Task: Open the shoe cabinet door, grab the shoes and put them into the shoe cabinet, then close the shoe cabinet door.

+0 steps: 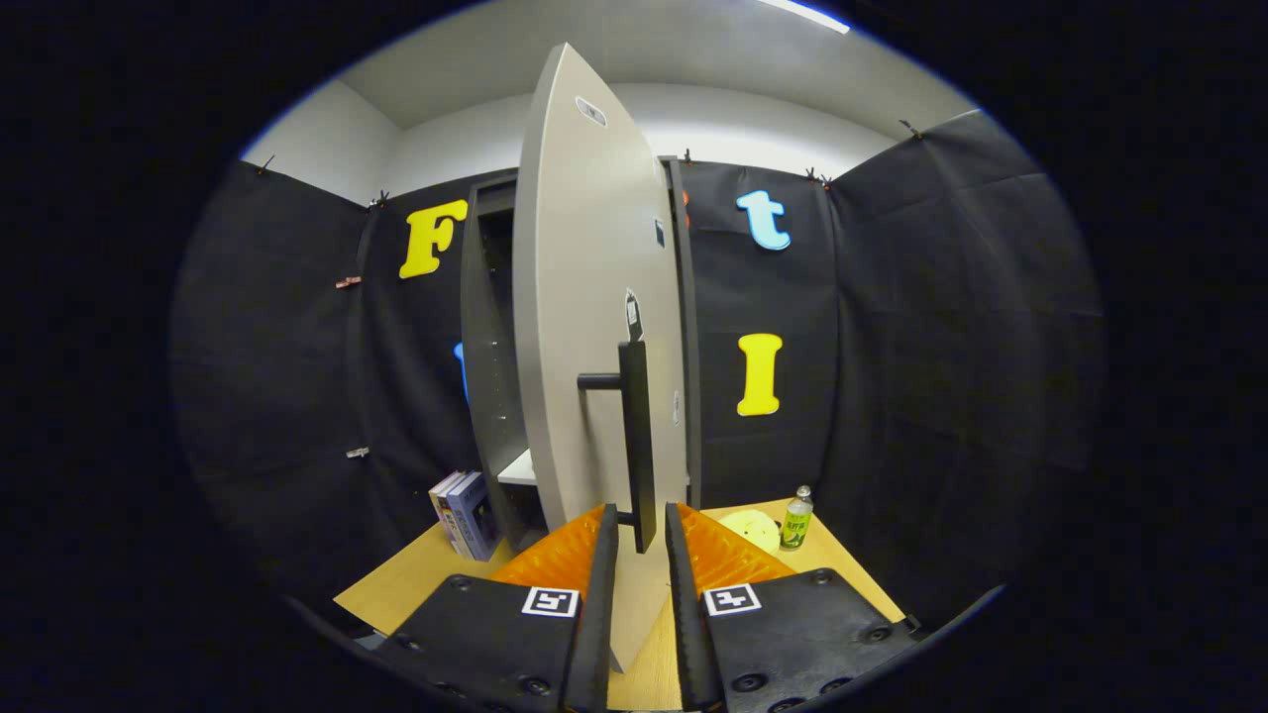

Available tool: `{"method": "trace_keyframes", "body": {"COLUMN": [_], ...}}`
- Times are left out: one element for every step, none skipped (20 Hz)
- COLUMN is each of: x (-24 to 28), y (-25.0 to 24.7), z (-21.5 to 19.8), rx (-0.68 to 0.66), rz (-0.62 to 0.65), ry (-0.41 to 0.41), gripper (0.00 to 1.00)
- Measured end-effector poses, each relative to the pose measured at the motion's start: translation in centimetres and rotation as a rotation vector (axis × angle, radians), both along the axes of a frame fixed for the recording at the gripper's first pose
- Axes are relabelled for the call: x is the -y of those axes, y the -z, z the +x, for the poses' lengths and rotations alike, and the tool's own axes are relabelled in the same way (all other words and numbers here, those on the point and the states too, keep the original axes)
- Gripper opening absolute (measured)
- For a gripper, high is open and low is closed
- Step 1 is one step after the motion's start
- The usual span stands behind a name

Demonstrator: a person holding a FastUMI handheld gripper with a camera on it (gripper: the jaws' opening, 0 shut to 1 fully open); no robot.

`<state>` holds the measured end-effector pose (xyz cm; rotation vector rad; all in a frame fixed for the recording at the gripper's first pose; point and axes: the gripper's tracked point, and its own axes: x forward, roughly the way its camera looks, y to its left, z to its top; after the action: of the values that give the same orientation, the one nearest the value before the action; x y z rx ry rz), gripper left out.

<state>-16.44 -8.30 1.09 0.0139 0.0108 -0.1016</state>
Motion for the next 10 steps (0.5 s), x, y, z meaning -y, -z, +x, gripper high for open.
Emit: {"method": "trace_keyframes", "body": {"x": [0.2,0.1,-0.1,-0.3,-0.5,-0.9,-1.5,-2.1,-3.0,-3.8], "y": [-0.5,-0.6,-0.5,0.0,0.9,1.8,2.9,4.1,5.3,6.8], "z": [-0.7,-1.3,-1.6,-1.6,-1.5,-1.3,-1.1,-0.8,-0.5,-0.2], "rx": [0.021,0.035,0.04,0.031,0.013,-0.01,-0.034,-0.059,-0.088,-0.117], "rz": [-0.003,-0.007,-0.012,-0.013,-0.012,-0.007,-0.001,0.011,0.028,0.045], "ry": [0.013,0.02,0.021,0.018,0.014,0.002,-0.01,-0.026,-0.046,-0.068], "gripper": [0.31,0.31,0.31,0.31,0.31,0.31,0.31,0.31,0.31,0.31]}}
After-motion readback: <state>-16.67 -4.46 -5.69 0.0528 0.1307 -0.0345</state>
